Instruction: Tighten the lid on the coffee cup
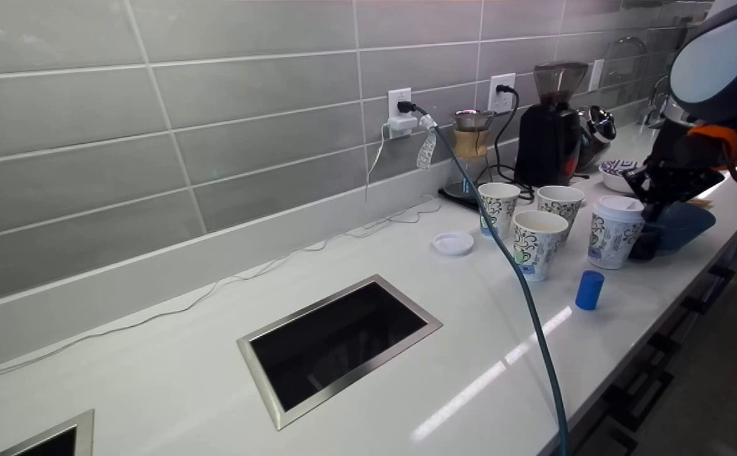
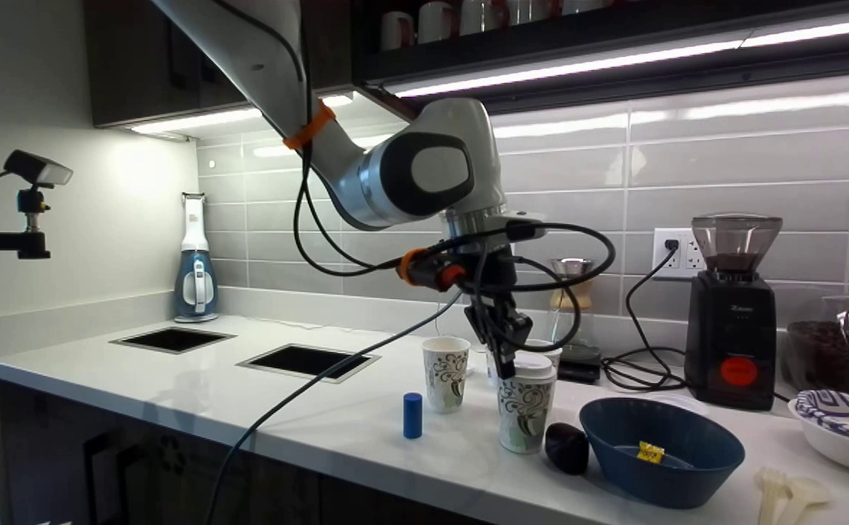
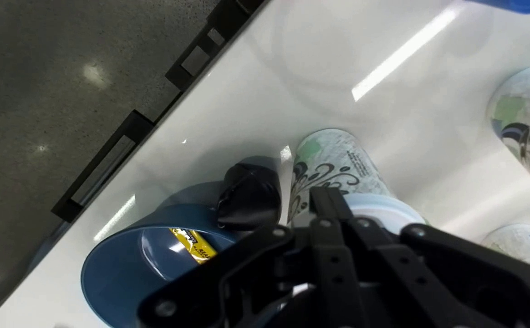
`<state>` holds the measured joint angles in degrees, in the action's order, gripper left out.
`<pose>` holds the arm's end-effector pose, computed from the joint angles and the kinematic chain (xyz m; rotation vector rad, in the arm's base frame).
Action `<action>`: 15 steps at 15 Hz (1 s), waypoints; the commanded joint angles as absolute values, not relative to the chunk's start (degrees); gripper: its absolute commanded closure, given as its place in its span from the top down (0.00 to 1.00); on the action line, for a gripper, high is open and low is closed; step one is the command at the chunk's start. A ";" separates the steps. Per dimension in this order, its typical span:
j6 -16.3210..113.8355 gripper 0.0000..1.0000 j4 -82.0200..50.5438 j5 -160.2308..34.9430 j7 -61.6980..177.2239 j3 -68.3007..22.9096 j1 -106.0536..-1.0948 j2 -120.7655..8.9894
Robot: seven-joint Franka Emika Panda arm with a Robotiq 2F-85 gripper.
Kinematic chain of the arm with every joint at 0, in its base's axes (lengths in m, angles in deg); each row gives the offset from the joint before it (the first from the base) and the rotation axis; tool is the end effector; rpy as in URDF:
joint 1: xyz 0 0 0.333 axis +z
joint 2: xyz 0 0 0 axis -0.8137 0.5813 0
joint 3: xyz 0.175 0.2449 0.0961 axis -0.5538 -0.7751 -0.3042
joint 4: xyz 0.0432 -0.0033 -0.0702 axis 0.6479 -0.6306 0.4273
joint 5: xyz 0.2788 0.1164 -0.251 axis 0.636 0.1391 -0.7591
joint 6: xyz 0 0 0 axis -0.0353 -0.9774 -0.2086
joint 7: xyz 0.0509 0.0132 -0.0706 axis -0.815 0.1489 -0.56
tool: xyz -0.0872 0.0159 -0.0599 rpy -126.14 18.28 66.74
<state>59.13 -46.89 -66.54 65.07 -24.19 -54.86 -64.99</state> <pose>0.5767 -0.0273 0.3641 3.0411 -0.2553 0.3842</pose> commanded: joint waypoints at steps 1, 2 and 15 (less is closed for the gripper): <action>60.76 0.00 -46.21 -64.41 60.23 -24.45 -55.58 -63.83; 60.97 0.00 -46.18 -64.05 59.29 -24.54 -55.66 -63.66; 58.09 0.00 -46.46 -60.93 52.88 -24.54 -56.08 -65.24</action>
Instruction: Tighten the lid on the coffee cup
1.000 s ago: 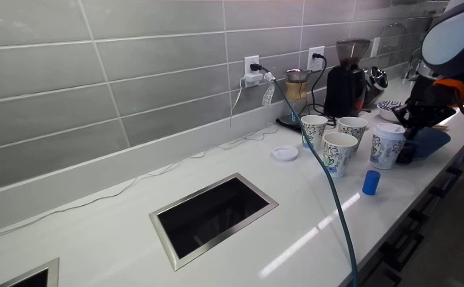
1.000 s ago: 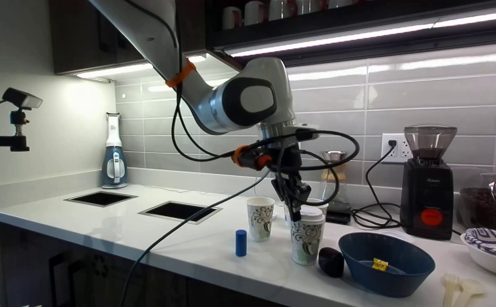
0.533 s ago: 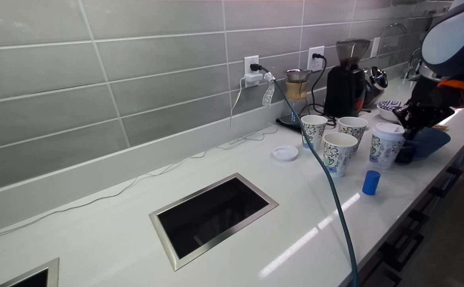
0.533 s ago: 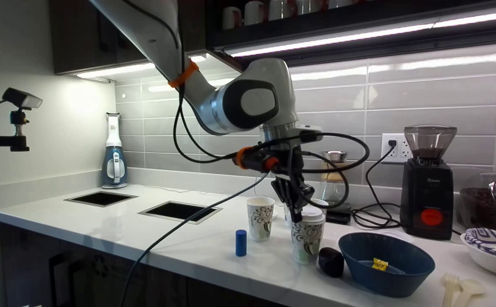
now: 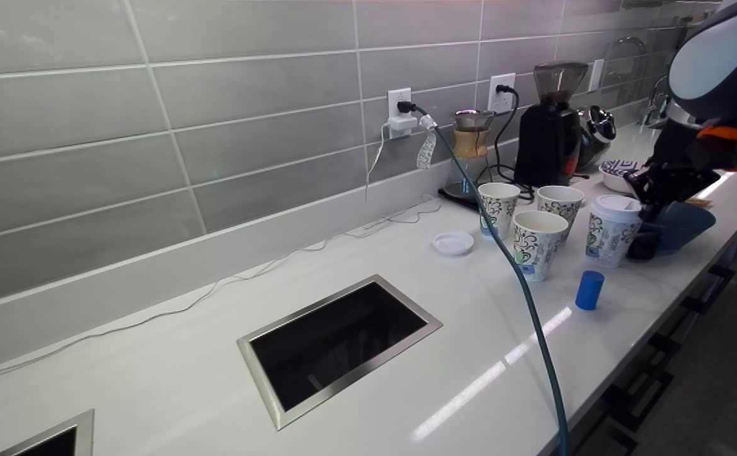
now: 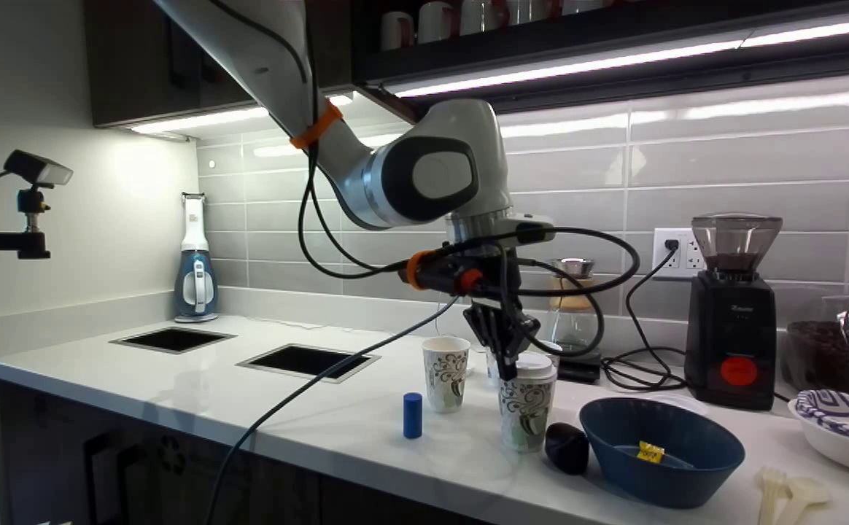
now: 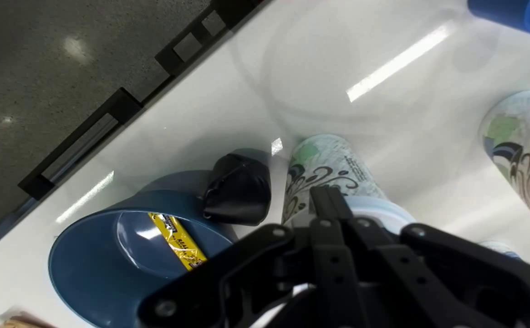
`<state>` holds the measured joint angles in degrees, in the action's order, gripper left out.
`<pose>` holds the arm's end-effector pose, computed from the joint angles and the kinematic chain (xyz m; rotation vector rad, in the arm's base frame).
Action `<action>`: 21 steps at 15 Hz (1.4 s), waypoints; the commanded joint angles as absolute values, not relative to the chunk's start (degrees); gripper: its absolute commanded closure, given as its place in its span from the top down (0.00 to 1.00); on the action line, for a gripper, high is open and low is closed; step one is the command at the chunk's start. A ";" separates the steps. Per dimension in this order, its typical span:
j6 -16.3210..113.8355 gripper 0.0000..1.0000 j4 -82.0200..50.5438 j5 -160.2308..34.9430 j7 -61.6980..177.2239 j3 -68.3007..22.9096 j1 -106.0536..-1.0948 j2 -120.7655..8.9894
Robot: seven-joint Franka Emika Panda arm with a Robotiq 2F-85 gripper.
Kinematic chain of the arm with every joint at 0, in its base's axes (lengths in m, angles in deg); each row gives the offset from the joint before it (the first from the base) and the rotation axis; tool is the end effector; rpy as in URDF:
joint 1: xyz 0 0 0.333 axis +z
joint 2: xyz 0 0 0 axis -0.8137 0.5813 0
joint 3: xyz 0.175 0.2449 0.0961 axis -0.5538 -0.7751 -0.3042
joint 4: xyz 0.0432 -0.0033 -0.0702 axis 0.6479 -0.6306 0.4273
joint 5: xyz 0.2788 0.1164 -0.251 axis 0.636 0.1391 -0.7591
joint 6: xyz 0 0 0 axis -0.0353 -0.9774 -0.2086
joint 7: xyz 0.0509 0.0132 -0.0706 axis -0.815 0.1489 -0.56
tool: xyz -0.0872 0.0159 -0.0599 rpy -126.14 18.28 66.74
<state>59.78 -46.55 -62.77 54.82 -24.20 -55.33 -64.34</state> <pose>0.5794 -0.0327 0.3615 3.0717 -0.0698 0.3863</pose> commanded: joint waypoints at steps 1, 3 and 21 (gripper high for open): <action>56.98 0.00 -46.84 -59.95 51.83 -24.61 -56.42 -66.30; 55.54 0.00 -47.22 -59.36 50.77 -24.35 -56.86 -67.53; 55.14 0.00 -39.12 -55.31 44.70 -23.87 -58.84 -61.67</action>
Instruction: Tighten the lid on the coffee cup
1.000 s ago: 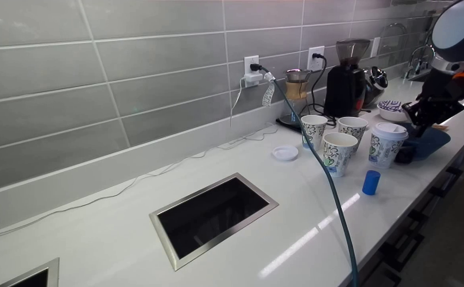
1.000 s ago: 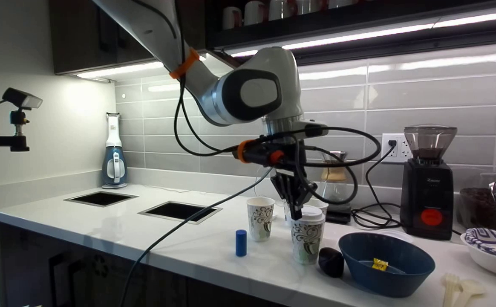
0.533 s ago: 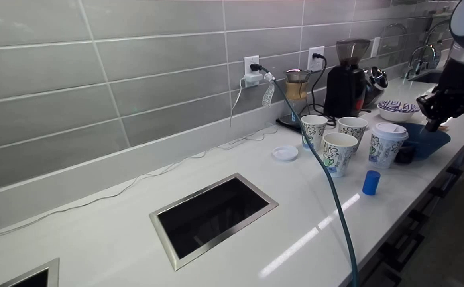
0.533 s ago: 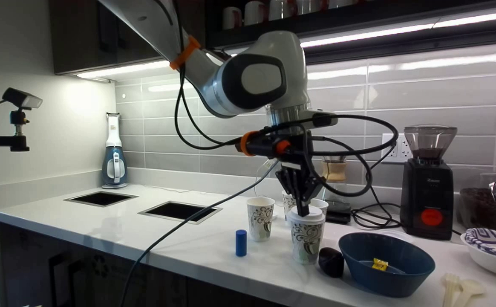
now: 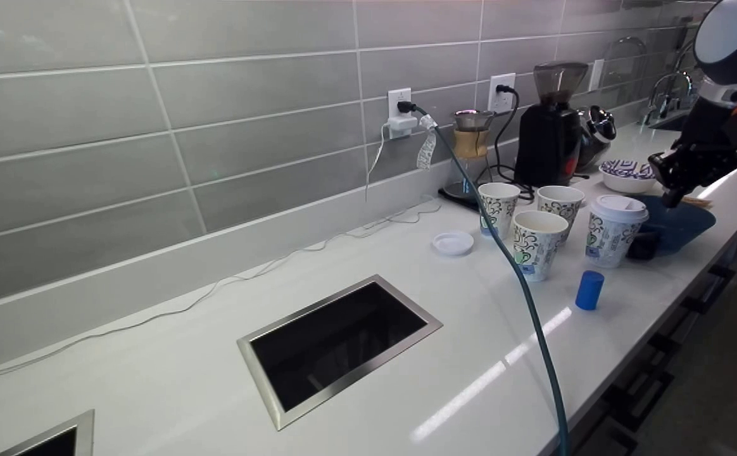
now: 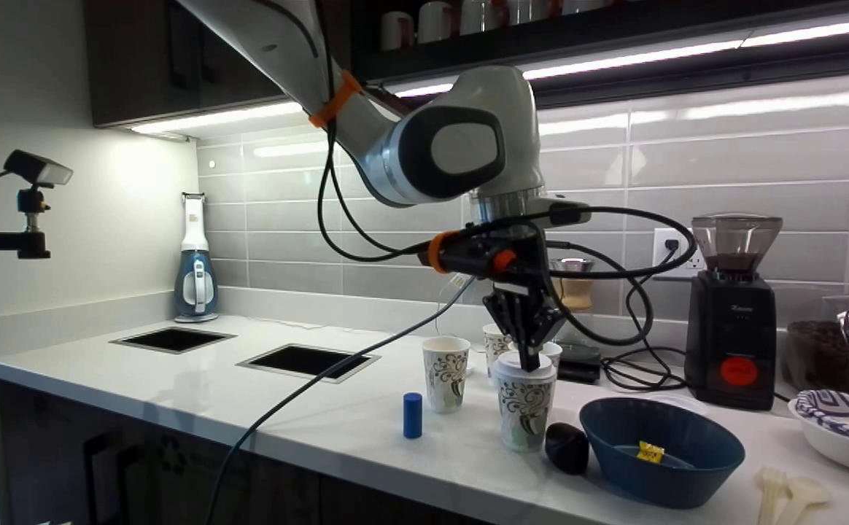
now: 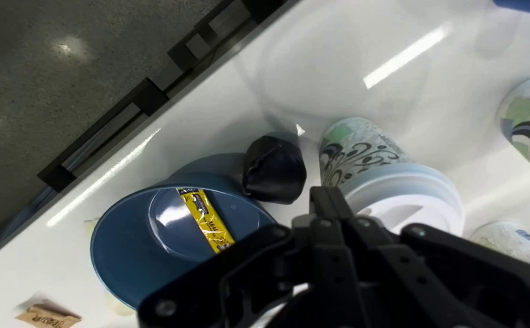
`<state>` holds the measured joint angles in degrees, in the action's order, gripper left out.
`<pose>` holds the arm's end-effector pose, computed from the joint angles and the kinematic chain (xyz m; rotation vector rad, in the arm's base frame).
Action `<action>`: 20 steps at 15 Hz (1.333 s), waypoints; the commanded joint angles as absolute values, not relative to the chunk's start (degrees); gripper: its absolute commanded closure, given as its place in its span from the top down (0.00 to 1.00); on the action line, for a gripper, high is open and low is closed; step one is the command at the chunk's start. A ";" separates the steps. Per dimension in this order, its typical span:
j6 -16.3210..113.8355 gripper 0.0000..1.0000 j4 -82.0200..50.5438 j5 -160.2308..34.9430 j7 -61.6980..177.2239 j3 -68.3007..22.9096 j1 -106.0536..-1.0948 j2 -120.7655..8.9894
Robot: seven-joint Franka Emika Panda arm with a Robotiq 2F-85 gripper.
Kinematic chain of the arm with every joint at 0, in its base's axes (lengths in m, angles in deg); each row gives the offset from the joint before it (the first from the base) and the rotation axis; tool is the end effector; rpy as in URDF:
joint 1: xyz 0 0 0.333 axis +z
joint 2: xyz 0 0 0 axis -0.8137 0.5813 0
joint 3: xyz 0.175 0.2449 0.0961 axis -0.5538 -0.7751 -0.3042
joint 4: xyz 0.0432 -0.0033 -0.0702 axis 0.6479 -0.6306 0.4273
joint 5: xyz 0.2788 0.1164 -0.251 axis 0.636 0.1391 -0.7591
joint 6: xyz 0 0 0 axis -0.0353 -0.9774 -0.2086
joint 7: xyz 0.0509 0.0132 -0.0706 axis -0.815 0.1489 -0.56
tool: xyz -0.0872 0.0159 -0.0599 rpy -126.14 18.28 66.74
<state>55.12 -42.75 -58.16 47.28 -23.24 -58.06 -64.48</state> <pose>0.5865 -0.0716 0.3846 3.1036 -0.0576 0.3716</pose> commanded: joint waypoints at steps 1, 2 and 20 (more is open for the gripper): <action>54.83 0.00 -38.35 -54.63 44.16 -23.97 -58.97 -61.10; 54.67 0.00 -37.52 -53.68 43.60 -24.15 -59.14 -60.39; 51.14 0.00 -31.07 -49.65 40.76 -26.16 -60.45 -53.10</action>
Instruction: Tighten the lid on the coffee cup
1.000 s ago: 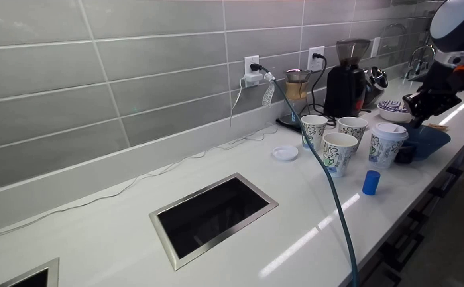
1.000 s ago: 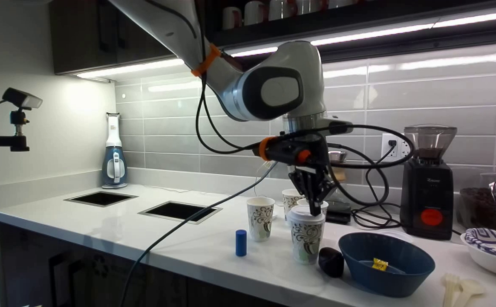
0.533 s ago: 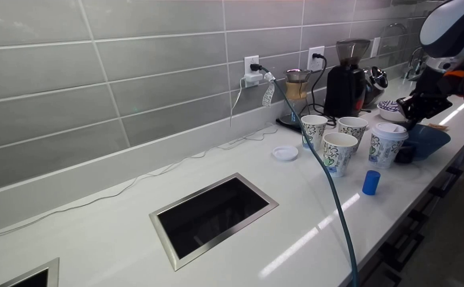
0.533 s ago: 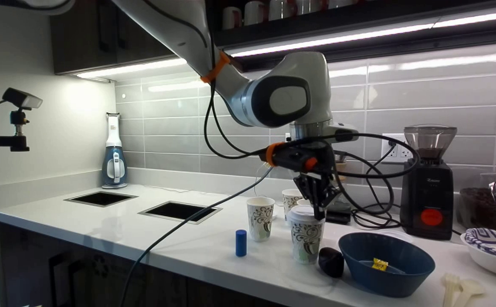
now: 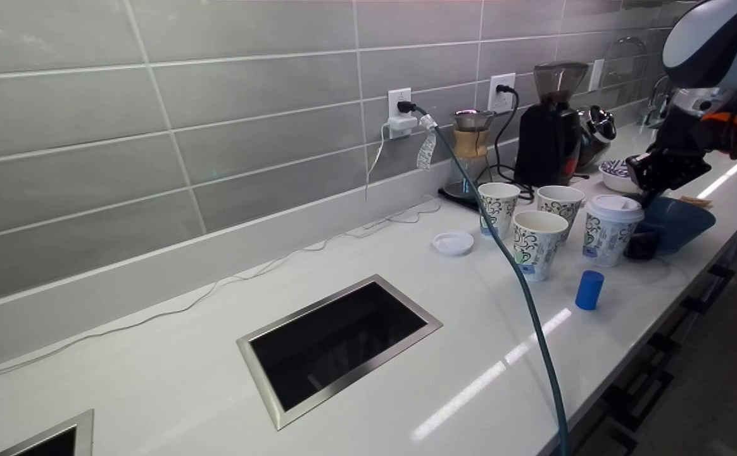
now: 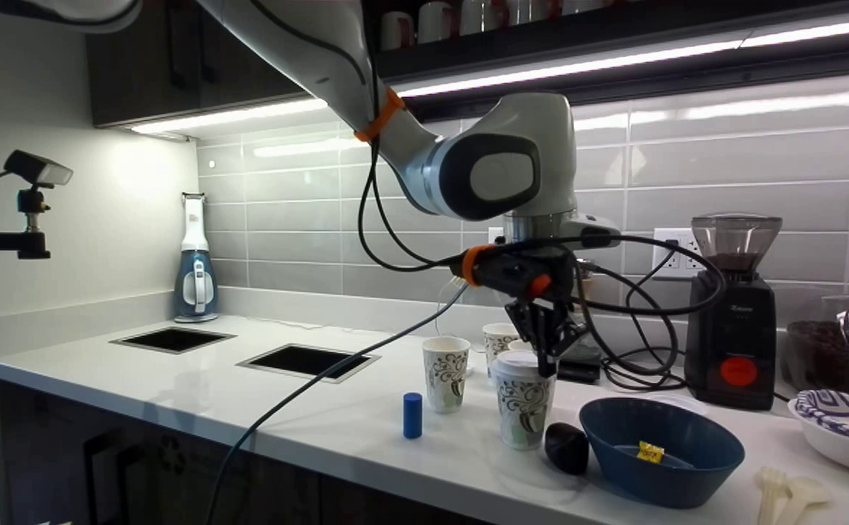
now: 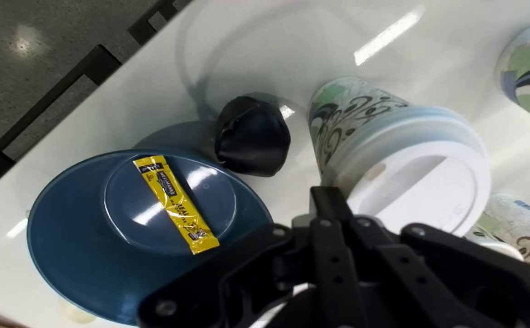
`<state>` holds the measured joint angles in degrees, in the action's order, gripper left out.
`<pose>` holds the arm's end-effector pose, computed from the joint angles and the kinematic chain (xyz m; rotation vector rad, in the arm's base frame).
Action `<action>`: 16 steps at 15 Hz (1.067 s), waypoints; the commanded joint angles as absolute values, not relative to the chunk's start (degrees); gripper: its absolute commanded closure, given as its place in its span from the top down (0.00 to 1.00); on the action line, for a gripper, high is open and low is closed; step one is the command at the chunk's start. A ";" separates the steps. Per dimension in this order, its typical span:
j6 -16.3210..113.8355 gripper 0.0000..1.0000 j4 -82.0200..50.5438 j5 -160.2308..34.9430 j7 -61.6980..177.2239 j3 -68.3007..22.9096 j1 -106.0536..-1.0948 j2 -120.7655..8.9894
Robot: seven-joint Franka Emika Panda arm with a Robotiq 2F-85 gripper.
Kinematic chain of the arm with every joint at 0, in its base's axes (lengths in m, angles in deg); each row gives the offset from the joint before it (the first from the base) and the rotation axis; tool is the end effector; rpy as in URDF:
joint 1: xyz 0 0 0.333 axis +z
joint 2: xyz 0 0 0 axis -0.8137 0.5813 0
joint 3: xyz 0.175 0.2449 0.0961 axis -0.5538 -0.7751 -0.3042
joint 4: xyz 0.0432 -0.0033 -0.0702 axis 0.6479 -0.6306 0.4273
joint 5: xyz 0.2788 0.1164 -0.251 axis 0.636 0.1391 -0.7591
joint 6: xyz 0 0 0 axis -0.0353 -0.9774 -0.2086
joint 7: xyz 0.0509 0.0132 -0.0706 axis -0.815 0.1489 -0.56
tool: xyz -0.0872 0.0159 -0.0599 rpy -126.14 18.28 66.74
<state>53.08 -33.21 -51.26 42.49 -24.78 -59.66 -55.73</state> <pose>0.6311 -0.0767 0.3646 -3.0562 0.0542 -0.3519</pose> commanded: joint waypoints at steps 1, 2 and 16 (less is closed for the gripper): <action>51.01 0.00 -30.96 -49.82 40.70 -26.18 -60.40 -52.84; 50.81 0.00 -30.86 -50.10 40.85 -26.16 -60.24 -52.63; 51.24 0.00 -31.47 -57.74 39.17 -24.35 -59.91 -56.23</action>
